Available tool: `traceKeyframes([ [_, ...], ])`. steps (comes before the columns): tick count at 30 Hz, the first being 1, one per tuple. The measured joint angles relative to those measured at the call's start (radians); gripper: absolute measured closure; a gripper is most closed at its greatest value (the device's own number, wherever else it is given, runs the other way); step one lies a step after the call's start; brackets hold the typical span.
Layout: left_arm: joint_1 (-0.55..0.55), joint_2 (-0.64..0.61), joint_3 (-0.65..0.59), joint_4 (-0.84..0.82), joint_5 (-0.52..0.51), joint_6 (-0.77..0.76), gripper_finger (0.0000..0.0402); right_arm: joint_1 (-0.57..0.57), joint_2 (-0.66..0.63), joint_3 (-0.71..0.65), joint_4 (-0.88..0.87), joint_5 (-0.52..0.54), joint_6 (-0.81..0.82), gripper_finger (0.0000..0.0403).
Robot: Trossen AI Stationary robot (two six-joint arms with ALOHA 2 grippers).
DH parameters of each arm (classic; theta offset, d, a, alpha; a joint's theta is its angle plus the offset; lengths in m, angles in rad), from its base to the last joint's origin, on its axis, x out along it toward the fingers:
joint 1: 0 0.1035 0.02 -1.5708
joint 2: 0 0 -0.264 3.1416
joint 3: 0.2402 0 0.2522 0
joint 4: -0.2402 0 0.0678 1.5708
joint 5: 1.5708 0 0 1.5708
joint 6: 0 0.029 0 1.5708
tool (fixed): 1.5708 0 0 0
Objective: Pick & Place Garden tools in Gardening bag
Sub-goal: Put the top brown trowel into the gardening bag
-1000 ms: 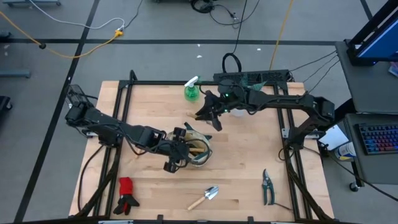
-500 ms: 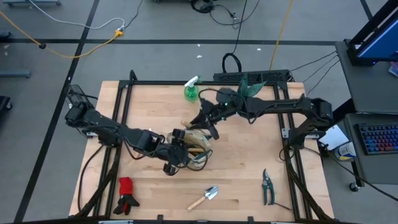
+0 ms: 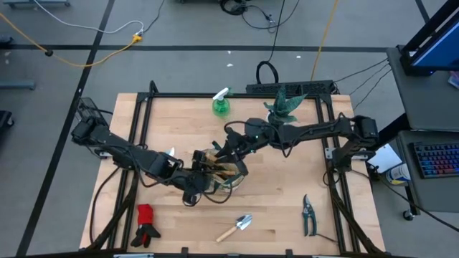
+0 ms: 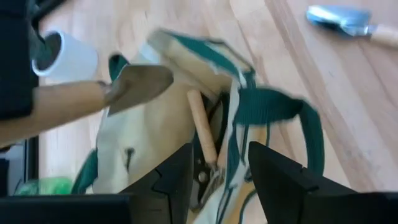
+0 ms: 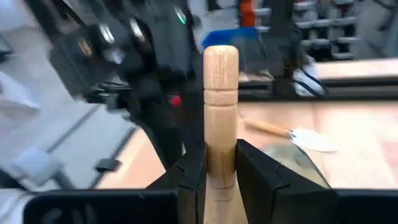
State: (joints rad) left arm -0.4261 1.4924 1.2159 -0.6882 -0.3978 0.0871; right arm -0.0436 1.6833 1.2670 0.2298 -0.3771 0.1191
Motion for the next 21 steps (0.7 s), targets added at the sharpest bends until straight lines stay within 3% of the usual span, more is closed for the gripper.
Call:
traceKeyframes([
  [4,-0.012,-0.029,0.005,-0.020,-0.006,-0.021,0.0240,0.003,0.005,-0.066,0.036,0.071,0.040,0.0344],
  [11,-0.026,-0.053,0.000,-0.116,-0.004,-0.066,0.0240,-0.011,0.003,-0.167,0.081,0.064,0.120,0.0344],
  [21,-0.020,-0.056,0.001,-0.129,-0.014,-0.090,0.0240,-0.046,0.001,-0.235,0.100,0.013,0.214,0.0344],
])
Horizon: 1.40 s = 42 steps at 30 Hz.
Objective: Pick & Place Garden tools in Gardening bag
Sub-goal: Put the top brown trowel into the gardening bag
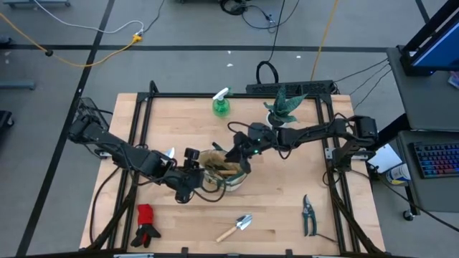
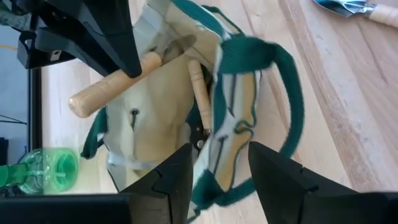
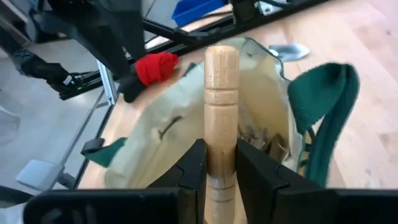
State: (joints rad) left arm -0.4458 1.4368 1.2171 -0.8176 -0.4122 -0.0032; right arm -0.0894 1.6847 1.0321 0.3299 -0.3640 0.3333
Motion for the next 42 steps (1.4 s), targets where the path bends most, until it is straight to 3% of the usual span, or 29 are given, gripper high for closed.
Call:
traceKeyframes([
  [21,0.052,0.000,0.000,0.000,-0.017,0.043,0.0240,-0.001,0.000,-0.019,-0.103,-0.005,-0.151,0.0342],
  [33,0.084,0.000,0.000,-0.002,-0.017,0.060,0.0240,-0.001,0.000,-0.019,-0.115,0.054,-0.195,0.0256],
  [42,0.085,0.000,0.000,-0.002,-0.015,0.053,0.0240,-0.002,0.000,-0.019,-0.112,0.049,-0.193,0.0227],
])
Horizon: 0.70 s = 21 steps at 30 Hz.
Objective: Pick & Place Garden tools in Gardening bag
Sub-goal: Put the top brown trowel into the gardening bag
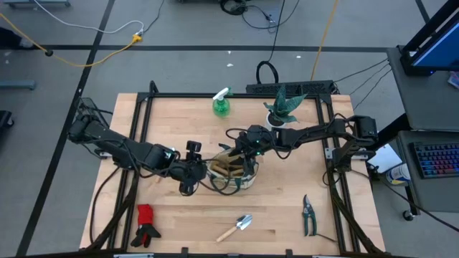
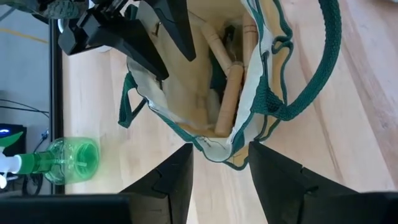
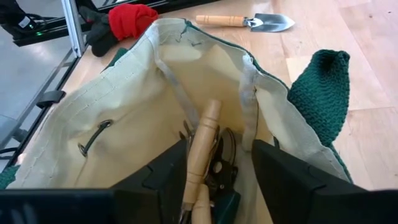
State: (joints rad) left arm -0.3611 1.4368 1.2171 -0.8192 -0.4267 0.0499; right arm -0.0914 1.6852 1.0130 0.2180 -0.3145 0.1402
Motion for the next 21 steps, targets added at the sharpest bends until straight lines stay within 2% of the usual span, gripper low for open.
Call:
traceKeyframes([
  [6,0.000,0.000,0.000,-0.012,0.017,-0.101,0.0240,0.002,-0.004,0.000,0.001,0.000,-0.031,0.0223],
  [14,0.000,0.000,0.000,-0.151,0.062,-0.303,0.0240,0.002,-0.008,0.000,0.055,-0.004,-0.031,0.0230],
  [17,0.000,0.000,0.000,-0.222,0.050,-0.329,0.0240,0.002,-0.009,0.000,0.047,-0.007,-0.030,0.0231],
  [21,-0.001,0.000,0.000,-0.327,-0.005,-0.354,0.0241,0.002,-0.009,0.000,0.048,-0.068,-0.029,0.0231],
])
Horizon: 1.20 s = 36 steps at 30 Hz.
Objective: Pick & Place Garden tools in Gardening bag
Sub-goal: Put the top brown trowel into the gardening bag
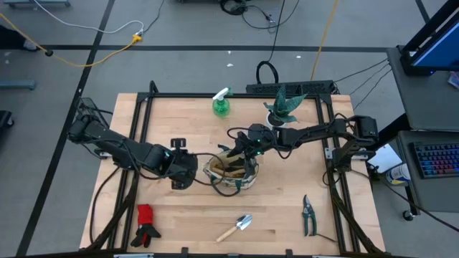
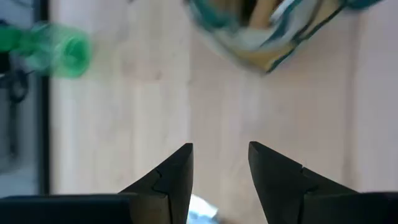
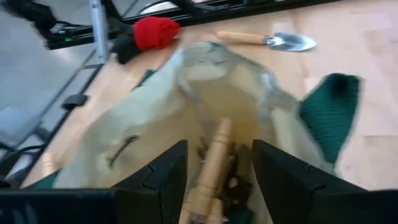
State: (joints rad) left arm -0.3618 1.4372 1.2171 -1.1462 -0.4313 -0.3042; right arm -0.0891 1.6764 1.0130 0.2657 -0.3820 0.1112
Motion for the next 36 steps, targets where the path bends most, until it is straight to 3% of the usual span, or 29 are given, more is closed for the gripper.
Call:
traceKeyframes([
  [14,0.001,-0.001,0.000,-0.254,-0.041,-0.106,0.0241,0.008,0.000,0.000,0.084,-0.039,0.000,0.0232],
  [21,0.000,-0.073,-0.071,-0.262,-0.049,-0.196,0.0241,0.008,0.000,0.000,0.128,-0.039,0.000,0.0232],
  [30,0.001,-0.204,-0.314,-0.161,-0.058,-0.535,0.0241,0.008,0.000,0.000,0.127,-0.039,0.000,0.0232],
  [36,0.001,-0.208,-0.454,-0.101,0.054,-0.817,0.0240,0.008,0.000,0.000,0.127,-0.039,0.000,0.0232],
])
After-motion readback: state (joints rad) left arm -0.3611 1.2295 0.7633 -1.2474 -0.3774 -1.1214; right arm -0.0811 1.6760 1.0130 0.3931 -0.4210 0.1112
